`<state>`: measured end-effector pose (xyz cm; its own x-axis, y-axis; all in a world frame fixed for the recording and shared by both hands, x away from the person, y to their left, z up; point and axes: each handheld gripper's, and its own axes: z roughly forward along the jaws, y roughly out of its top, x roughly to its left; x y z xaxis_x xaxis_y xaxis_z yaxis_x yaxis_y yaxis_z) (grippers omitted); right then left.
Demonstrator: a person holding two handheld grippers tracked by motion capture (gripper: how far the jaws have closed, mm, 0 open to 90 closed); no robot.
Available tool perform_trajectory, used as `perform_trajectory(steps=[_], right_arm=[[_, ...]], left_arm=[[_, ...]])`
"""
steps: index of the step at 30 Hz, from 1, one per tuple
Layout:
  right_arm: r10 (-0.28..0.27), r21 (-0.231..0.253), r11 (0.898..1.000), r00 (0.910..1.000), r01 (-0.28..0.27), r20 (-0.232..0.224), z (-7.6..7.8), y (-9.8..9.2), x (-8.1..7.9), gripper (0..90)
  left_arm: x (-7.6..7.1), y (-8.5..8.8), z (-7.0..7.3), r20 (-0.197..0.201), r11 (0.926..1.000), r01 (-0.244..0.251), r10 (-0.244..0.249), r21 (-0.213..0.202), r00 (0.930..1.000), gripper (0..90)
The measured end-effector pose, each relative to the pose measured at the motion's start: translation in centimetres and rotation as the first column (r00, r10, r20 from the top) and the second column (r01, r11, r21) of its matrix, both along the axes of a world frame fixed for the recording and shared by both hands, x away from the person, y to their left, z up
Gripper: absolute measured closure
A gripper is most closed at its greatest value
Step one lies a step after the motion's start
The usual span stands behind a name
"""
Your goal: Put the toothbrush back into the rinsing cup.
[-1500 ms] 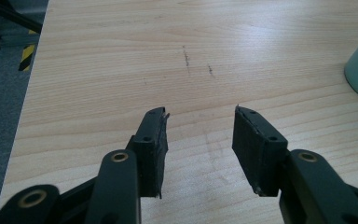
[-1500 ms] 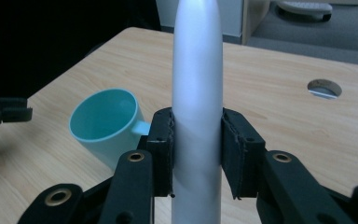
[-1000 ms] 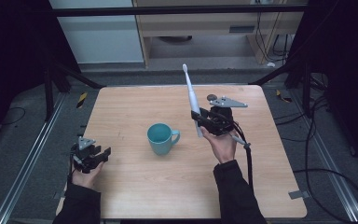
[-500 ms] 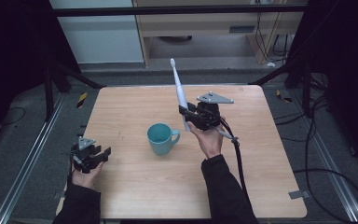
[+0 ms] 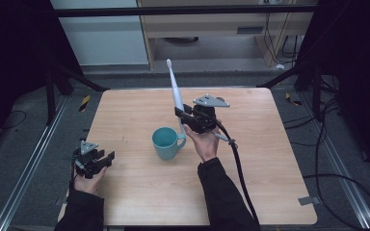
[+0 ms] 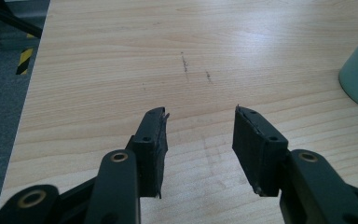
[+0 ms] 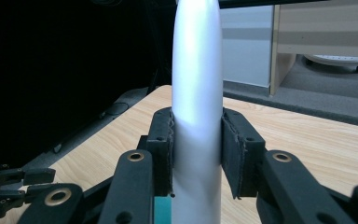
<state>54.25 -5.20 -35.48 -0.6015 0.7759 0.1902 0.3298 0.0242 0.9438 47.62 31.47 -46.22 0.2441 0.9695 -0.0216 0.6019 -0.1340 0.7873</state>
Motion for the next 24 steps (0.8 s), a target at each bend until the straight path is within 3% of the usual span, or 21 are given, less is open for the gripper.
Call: perform_trajectory(steps=[11, 24], right_arm=[[0.019, 0.025, 1.000, 0.9998, -0.019, 0.006, -1.0, 2.1, 0.4, 66.4], [0.043, -0.005, 0.999, 0.9991, -0.043, -0.001, -2.9, 5.0, 0.7, 66.4]], left_arm=[[0.0, 0.0, 0.0, -0.001, 1.0000, 0.000, 0.000, 0.001, 1.0000, 53.9], [0.0, 0.1, 0.0, 0.000, 1.0000, 0.000, 0.000, 0.001, 1.0000, 53.9]])
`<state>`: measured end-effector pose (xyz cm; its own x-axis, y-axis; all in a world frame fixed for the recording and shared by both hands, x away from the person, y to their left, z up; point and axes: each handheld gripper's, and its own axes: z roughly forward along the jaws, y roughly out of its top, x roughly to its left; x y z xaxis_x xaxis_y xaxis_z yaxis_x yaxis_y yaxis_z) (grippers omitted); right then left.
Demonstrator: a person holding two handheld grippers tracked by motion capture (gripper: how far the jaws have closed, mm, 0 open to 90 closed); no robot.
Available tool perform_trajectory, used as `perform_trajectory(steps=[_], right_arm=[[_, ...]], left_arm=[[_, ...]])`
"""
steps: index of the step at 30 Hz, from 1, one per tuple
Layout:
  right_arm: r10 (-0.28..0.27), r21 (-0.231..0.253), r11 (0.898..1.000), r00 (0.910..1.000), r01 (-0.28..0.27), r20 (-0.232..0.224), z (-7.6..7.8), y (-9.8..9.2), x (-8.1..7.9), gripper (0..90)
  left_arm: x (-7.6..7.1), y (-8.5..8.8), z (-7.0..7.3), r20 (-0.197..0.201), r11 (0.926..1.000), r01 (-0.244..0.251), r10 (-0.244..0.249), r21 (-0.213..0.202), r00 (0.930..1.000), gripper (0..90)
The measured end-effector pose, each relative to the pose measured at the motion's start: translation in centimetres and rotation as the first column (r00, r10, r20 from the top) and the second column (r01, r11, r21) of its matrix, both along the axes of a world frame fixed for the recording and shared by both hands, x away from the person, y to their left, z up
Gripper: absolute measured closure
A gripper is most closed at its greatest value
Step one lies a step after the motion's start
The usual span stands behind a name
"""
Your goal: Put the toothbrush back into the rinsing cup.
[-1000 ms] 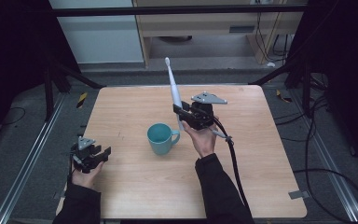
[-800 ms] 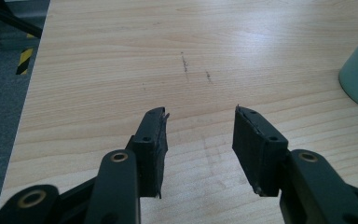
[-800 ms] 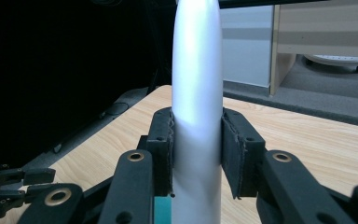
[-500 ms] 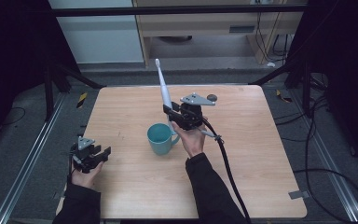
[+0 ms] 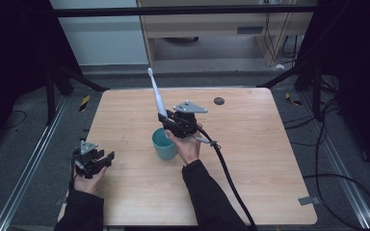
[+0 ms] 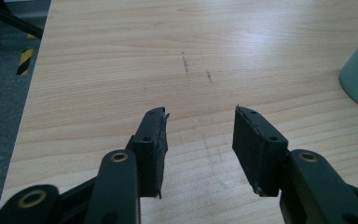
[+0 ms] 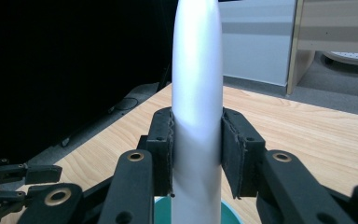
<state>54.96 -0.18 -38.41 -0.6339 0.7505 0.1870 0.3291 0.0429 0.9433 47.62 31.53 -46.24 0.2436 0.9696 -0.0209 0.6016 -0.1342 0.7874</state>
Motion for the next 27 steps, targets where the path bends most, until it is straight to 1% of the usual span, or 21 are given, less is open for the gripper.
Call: perform_trajectory(steps=[1, 2, 5, 8, 11, 20, 25, 27], right_arm=[[-0.004, -0.003, 1.000, 1.0000, 0.004, 0.005, -0.1, 0.1, 0.0, 66.4], [-0.013, 0.004, 1.000, 0.9999, 0.013, 0.006, -0.4, 0.3, -0.1, 66.4], [-0.019, 0.007, 1.000, 0.9998, 0.019, 0.008, -0.7, 0.4, -0.1, 66.4], [-0.022, -0.010, 1.000, 0.9997, 0.022, 0.008, -1.1, 0.7, -0.2, 66.4], [-0.023, -0.013, 1.000, 0.9997, 0.023, 0.006, -1.4, 0.9, -0.3, 66.4], [-0.072, -0.034, 0.997, 0.9974, 0.072, 0.003, -2.8, 1.3, -0.6, 66.4], [-0.094, -0.029, 0.995, 0.9956, 0.094, -0.005, -3.4, 1.5, -0.8, 66.3], [-0.101, -0.036, 0.994, 0.9949, 0.100, -0.003, -3.6, 1.6, -0.9, 66.3]], left_arm=[[0.0, 0.0, 0.0, 0.000, 1.0000, 0.000, 0.000, 0.001, 1.0000, 53.9], [0.0, 0.0, 0.0, 0.001, 1.0000, 0.000, 0.000, 0.000, 1.0000, 53.9], [0.0, 0.0, 0.0, 0.002, 1.0000, -0.001, 0.001, 0.000, 1.0000, 53.9], [0.0, 0.0, 0.0, 0.001, 1.0000, -0.001, 0.001, 0.001, 1.0000, 53.9], [0.0, 0.0, 0.0, 0.001, 1.0000, -0.001, 0.001, 0.001, 1.0000, 53.9], [0.0, 0.0, 0.0, 0.002, 1.0000, -0.003, 0.003, 0.004, 1.0000, 54.0], [0.0, 0.0, 0.0, 0.002, 1.0000, -0.004, 0.004, 0.004, 1.0000, 54.0], [0.0, 0.0, 0.0, 0.002, 1.0000, -0.005, 0.005, 0.004, 1.0000, 54.0]])
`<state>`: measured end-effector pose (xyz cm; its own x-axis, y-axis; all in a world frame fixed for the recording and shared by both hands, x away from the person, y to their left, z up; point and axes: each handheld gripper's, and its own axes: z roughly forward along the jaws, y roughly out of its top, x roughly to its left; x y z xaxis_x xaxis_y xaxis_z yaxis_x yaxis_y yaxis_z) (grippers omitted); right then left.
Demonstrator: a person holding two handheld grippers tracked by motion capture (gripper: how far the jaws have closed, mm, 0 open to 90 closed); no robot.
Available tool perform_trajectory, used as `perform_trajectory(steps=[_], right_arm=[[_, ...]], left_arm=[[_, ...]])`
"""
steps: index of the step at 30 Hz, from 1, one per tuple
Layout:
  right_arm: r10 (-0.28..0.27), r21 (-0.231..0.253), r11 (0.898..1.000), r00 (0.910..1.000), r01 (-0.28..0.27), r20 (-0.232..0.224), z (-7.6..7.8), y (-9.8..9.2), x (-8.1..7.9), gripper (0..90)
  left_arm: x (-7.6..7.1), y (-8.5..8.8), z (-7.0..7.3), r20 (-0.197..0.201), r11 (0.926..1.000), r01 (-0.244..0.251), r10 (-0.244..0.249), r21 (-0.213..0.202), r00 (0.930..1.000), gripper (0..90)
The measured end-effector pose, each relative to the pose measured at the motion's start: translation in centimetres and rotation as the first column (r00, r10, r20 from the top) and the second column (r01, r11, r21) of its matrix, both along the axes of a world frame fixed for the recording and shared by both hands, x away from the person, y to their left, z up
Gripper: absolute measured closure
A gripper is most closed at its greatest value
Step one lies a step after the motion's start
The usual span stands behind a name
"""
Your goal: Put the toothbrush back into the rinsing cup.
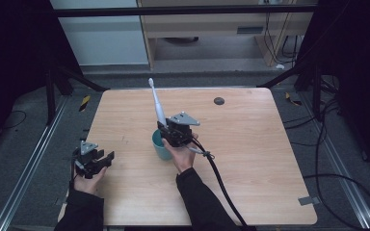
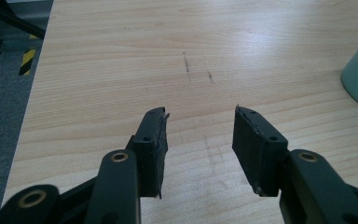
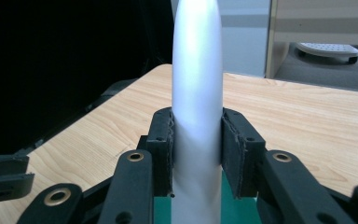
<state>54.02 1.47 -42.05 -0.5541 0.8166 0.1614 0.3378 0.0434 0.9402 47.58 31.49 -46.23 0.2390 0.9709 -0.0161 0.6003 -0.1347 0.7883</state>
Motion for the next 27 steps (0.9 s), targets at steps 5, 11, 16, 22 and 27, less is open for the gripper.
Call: perform_trajectory(steps=[5, 11, 16, 22, 27], right_arm=[[-0.013, -0.007, 1.000, 0.9999, 0.013, -0.001, -0.6, 0.3, -0.3, 66.2], [-0.026, -0.036, 0.999, 0.9994, 0.025, -0.021, -1.2, 0.6, -0.6, 66.0], [-0.037, -0.045, 0.998, 0.9988, 0.035, -0.031, -1.4, 0.7, -0.8, 66.0], [-0.052, -0.052, 0.997, 0.9968, 0.049, -0.060, -2.1, 0.6, -0.8, 65.9], [-0.064, -0.087, 0.995, 0.9961, 0.058, -0.061, -2.7, 0.8, -1.0, 65.8]], left_arm=[[0.0, 0.0, 0.0, -0.002, 1.0000, 0.001, -0.001, 0.002, 1.0000, 54.0], [0.0, -0.1, -0.1, -0.003, 1.0000, 0.001, -0.001, 0.004, 1.0000, 54.0], [0.0, -0.1, -0.1, -0.002, 1.0000, 0.003, -0.003, 0.005, 1.0000, 54.0], [0.0, -0.1, -0.1, -0.002, 1.0000, 0.002, -0.002, 0.004, 1.0000, 54.0], [0.0, -0.1, -0.1, -0.003, 1.0000, 0.004, -0.004, 0.004, 1.0000, 54.0]])
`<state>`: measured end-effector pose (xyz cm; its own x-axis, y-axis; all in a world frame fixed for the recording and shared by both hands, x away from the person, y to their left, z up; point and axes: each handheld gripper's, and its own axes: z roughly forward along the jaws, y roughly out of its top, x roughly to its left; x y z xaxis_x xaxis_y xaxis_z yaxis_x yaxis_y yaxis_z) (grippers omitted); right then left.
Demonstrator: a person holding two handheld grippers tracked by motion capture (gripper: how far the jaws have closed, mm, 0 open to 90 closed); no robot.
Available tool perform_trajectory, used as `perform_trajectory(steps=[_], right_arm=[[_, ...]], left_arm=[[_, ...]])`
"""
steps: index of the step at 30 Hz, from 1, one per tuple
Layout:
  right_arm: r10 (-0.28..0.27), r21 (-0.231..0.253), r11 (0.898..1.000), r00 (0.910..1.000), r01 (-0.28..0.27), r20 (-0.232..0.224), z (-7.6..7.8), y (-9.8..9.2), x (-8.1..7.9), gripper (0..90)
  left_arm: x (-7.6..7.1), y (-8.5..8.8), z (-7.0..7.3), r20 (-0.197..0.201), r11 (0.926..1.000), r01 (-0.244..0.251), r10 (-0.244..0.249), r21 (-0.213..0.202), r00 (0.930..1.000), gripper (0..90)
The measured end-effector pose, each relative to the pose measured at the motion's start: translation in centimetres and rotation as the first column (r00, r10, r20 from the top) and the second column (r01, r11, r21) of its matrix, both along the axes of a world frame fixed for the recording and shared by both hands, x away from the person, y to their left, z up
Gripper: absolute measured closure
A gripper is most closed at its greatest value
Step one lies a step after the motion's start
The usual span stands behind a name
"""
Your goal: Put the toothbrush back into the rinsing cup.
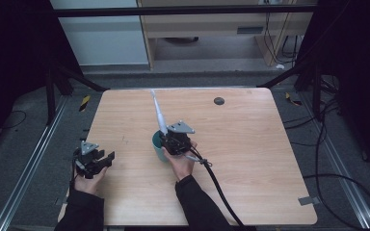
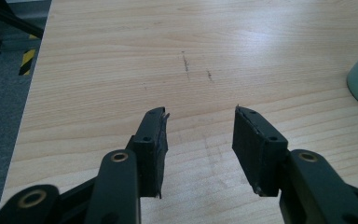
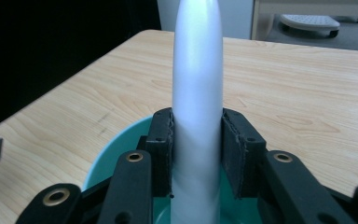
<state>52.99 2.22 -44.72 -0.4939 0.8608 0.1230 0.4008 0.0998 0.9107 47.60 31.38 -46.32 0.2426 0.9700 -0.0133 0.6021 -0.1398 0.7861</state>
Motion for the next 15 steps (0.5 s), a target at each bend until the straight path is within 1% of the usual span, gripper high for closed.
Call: perform_trajectory(steps=[1, 3, 6, 7, 8, 10, 12, 15], right_arm=[[0.001, -0.006, 1.000, 1.0000, -0.001, 0.002, 0.0, 0.0, -0.1, 65.7], [0.011, -0.008, 1.000, 0.9999, -0.011, -0.013, 0.1, 0.0, 0.0, 65.3], [0.021, 0.005, 1.000, 0.9996, -0.021, -0.019, 0.3, 0.0, 0.0, 62.9], [0.026, 0.011, 1.000, 0.9995, -0.026, -0.015, 0.3, 0.0, -0.1, 63.5], [0.022, 0.003, 1.000, 0.9997, -0.022, -0.010, 0.5, 0.1, -0.1, 63.6], [0.025, 0.004, 1.000, 0.9997, -0.025, -0.004, 0.6, 0.0, -0.2, 62.6], [0.030, 0.017, 0.999, 0.9996, -0.030, -0.001, 0.9, -0.1, -0.3, 57.9], [0.040, 0.023, 0.999, 0.9989, -0.041, 0.026, 1.5, -0.5, -0.8, 50.4]], left_arm=[[0.0, 0.0, 0.0, 0.000, 1.0000, -0.001, 0.001, 0.000, 1.0000, 54.0], [0.0, 0.0, 0.0, -0.001, 1.0000, -0.001, 0.001, 0.001, 1.0000, 54.0], [0.0, -0.1, -0.1, -0.003, 1.0000, 0.003, -0.003, 0.005, 1.0000, 54.0], [0.0, -0.1, -0.1, -0.003, 1.0000, 0.004, -0.004, 0.006, 1.0000, 54.0], [0.0, -0.1, -0.1, -0.003, 1.0000, 0.005, -0.005, 0.005, 1.0000, 54.0], [0.0, -0.1, -0.1, -0.004, 1.0000, 0.005, -0.005, 0.006, 1.0000, 54.0], [0.0, -0.1, -0.1, -0.003, 1.0000, 0.003, -0.003, 0.005, 1.0000, 54.0], [0.0, 0.0, -0.1, -0.004, 1.0000, 0.002, -0.002, 0.005, 1.0000, 54.0]])
